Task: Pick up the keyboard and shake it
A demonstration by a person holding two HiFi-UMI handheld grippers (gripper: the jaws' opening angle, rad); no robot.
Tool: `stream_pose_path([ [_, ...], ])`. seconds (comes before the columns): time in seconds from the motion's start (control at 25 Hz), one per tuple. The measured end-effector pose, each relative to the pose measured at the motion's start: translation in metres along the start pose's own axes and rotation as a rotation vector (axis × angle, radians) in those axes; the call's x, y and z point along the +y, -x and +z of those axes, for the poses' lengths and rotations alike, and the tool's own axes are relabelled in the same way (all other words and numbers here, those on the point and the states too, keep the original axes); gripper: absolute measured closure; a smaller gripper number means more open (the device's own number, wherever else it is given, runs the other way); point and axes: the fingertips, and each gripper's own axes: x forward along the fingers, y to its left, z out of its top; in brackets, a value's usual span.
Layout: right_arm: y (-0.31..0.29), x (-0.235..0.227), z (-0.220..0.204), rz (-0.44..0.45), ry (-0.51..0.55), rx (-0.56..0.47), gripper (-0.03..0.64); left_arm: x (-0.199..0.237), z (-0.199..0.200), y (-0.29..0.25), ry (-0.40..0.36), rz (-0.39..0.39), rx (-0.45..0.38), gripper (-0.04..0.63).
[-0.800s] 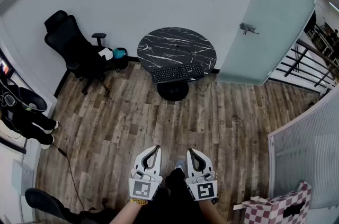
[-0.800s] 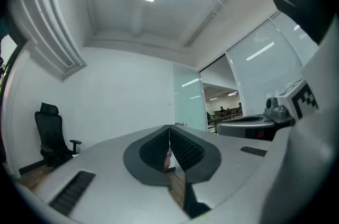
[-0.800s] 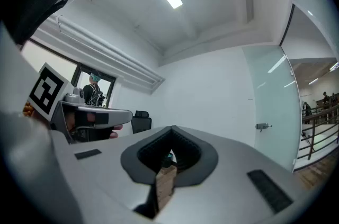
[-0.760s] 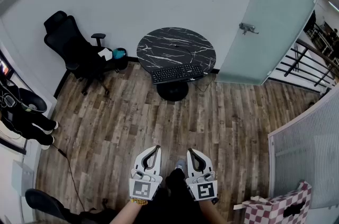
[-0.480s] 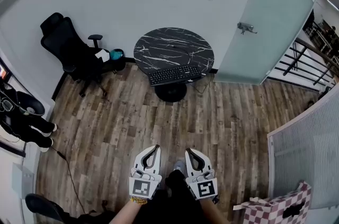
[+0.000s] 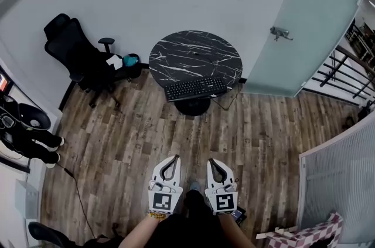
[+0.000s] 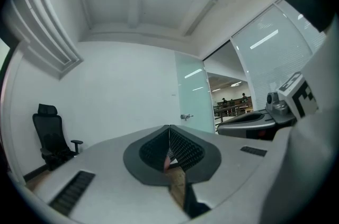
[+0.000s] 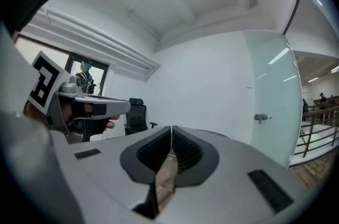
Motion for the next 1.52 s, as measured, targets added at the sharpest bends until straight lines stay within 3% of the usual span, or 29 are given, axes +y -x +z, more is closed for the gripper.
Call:
stream_pose_path([
  [0.12,-0.030,-0.019,0.001,-0.035,-0.017,-0.017,0.586,0.000,-0.001,-0.038,-0.032,0.034,-0.020,0.581],
  [0.36,-0.078,-0.047,-0.002,0.056,-0.028,-0.012,0.586,-0.002,-0.008,-0.099,-0.098,0.003,-0.002,0.581],
  [0.56,-0.113,-0.080,-0.023,0.068,-0.048,0.039,0.586,0.014,-0.033,-0.137,-0.032,0.051,0.060,0.581],
  [0.8,-0.155,-0.086,-0.042,0.154,-0.015,0.079,0.586,0.039,-0.067,-0.179,0.005,0.097,0.100,0.581],
  [1.16,-0.248,-0.083,-0.043,0.225,0.066,0.086,0.586,0.109,-0.120,-0.255,0.048,0.085,0.169,0.581],
  [1.52,-0.348,-0.094,-0.048,0.204,0.081,0.168,0.586,0.212,-0.214,-0.334,0.115,0.064,0.392,0.580],
])
